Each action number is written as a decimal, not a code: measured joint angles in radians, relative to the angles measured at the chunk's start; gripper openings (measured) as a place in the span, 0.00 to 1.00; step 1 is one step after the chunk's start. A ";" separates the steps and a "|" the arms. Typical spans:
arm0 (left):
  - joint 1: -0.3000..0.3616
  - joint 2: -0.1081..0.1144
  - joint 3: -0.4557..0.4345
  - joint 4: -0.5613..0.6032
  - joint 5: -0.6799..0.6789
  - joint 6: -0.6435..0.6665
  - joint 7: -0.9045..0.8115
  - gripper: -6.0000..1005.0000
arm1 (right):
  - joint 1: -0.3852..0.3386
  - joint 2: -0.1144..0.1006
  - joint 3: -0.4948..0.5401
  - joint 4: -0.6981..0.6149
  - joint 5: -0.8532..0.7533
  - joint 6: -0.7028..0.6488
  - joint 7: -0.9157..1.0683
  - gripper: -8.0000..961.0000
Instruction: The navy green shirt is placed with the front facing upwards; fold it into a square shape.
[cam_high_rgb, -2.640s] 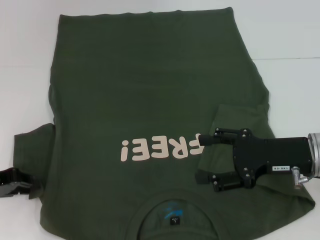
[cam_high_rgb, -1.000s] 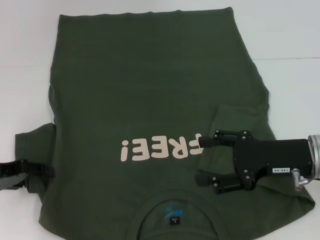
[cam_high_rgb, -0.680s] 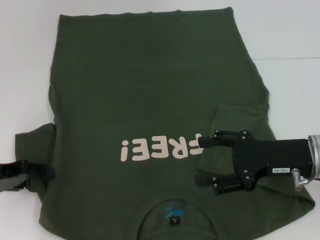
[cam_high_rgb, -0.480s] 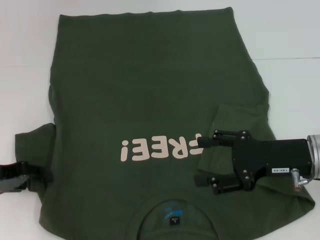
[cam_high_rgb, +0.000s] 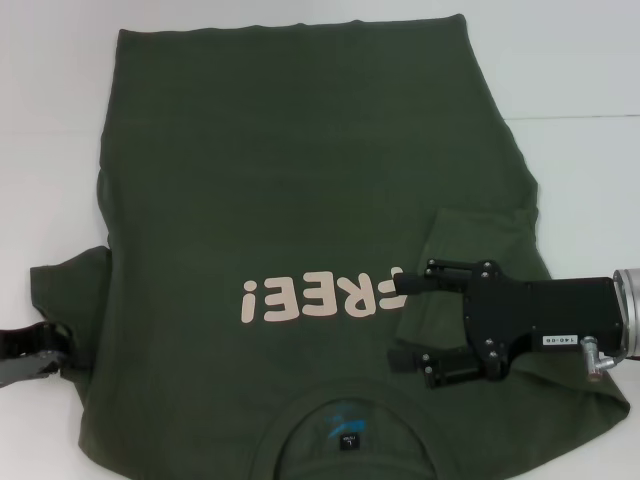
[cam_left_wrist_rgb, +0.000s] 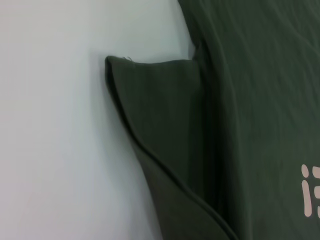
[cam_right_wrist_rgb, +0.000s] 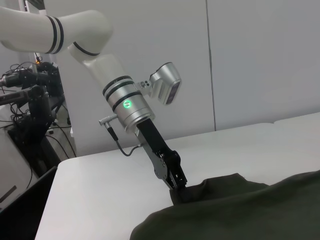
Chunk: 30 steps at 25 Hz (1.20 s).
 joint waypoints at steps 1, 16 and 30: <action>0.000 0.000 0.000 0.003 0.000 0.003 0.001 0.17 | 0.000 0.000 0.000 0.000 0.000 0.000 0.000 0.97; 0.025 0.001 -0.005 0.066 0.012 0.033 0.034 0.05 | 0.007 0.000 0.000 0.009 0.016 0.011 0.000 0.97; 0.072 0.009 -0.046 0.182 0.075 -0.062 0.023 0.04 | 0.010 0.003 -0.007 0.025 0.042 0.020 0.000 0.97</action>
